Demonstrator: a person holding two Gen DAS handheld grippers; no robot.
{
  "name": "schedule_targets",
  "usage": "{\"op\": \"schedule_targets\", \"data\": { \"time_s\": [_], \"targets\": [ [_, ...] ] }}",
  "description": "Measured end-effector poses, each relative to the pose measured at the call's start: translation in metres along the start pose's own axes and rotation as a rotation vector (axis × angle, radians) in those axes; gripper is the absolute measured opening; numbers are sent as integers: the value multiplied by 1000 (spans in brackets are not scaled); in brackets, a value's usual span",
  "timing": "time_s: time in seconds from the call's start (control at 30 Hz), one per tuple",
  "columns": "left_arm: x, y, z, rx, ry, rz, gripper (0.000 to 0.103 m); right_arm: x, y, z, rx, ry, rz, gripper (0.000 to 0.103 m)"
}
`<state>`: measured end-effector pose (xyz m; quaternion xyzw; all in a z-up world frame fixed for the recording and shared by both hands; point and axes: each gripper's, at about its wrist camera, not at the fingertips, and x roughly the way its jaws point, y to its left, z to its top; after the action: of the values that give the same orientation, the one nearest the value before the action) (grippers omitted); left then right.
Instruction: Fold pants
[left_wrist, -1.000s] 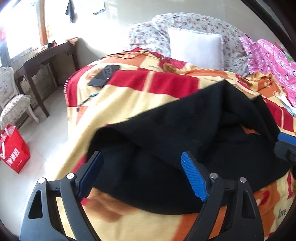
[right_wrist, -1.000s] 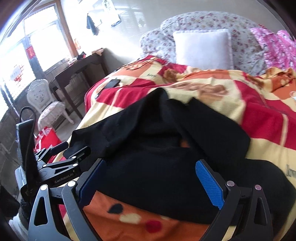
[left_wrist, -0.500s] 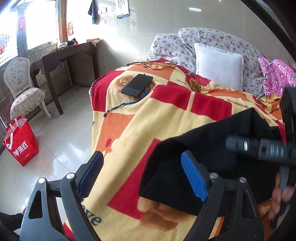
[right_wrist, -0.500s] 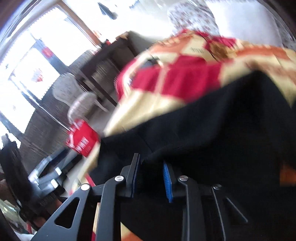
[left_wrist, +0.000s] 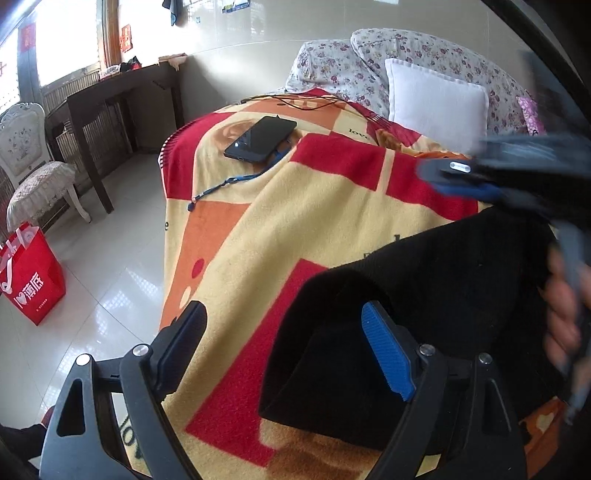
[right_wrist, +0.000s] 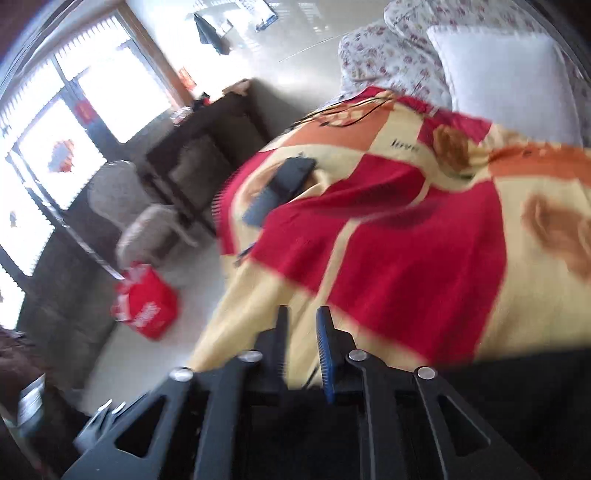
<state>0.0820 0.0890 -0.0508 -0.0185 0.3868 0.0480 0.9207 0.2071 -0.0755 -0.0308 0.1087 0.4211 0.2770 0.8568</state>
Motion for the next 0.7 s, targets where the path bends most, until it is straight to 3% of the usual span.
{"op": "schedule_targets", "data": {
  "time_s": [0.03,0.1,0.17,0.27,0.4,0.47,0.5,0.53,0.7],
  "targets": [
    [0,0,0,-1,-1,1,86,-14,2,-10,-18,9,-11,67],
    [-1,2,0,-3,-6,-3,86,-40,5,-33,-61,10,-52,76],
    [-2,3,0,-6,-11,6,86,-63,4,-62,-89,42,-82,76],
    [-2,6,0,-21,-8,5,86,-74,-14,-89,6,67,-62,77],
    [-10,10,-2,-25,-16,9,86,-47,-39,-100,122,89,-15,76],
    [-13,12,-2,-26,-24,15,86,-40,-35,-96,100,59,-2,38],
    [-14,14,-1,-28,-27,17,86,-34,-35,-92,110,73,25,7],
    [-15,16,0,-32,-31,20,86,-32,-32,-84,113,66,64,5],
    [-13,19,6,-34,-41,18,86,-33,-1,-28,10,-61,83,5]
  ]
}}
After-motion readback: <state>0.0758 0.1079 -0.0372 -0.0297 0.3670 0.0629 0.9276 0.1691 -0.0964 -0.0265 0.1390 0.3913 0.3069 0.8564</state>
